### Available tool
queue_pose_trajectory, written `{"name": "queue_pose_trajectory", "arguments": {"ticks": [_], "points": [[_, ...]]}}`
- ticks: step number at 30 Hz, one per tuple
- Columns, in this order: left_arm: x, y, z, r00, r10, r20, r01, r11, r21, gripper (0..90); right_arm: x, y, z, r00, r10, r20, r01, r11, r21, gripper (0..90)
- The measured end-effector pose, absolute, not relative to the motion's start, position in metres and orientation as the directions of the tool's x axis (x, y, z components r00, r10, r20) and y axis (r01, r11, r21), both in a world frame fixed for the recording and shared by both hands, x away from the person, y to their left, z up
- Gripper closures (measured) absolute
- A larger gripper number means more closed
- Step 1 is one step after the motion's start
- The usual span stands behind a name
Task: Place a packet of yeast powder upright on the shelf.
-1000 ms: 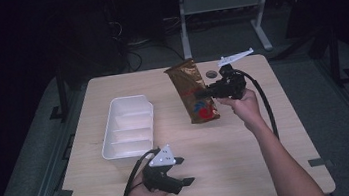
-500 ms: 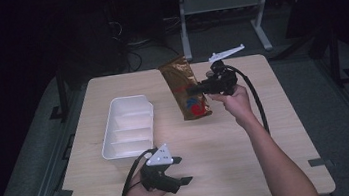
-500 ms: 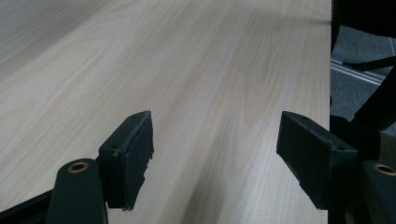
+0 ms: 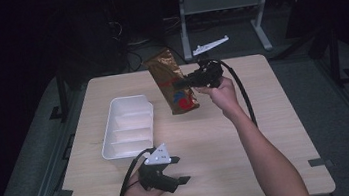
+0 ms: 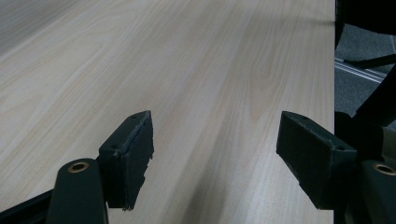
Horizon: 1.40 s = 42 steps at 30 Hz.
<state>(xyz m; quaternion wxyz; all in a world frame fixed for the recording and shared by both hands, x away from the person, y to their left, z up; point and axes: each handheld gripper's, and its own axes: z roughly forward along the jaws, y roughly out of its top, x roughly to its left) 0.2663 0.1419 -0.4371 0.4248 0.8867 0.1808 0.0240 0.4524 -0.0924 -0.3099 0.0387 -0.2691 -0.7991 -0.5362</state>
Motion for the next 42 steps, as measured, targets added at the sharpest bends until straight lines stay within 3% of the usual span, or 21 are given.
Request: {"name": "queue_pose_trajectory", "arguments": {"ticks": [26,42], "points": [[0.269,0.145,-0.44,0.93,0.348,-0.123,0.315,-0.575,0.755,28.6,0.476,-0.042,-0.314,-0.853,0.349,0.388,0.483,0.247,0.84,76.0],[0.268,0.147,-0.439,0.93,0.34,-0.141,0.321,-0.562,0.763,28.3,0.481,-0.003,-0.293,-0.88,0.313,0.358,0.445,0.279,0.851,76.1]]}}
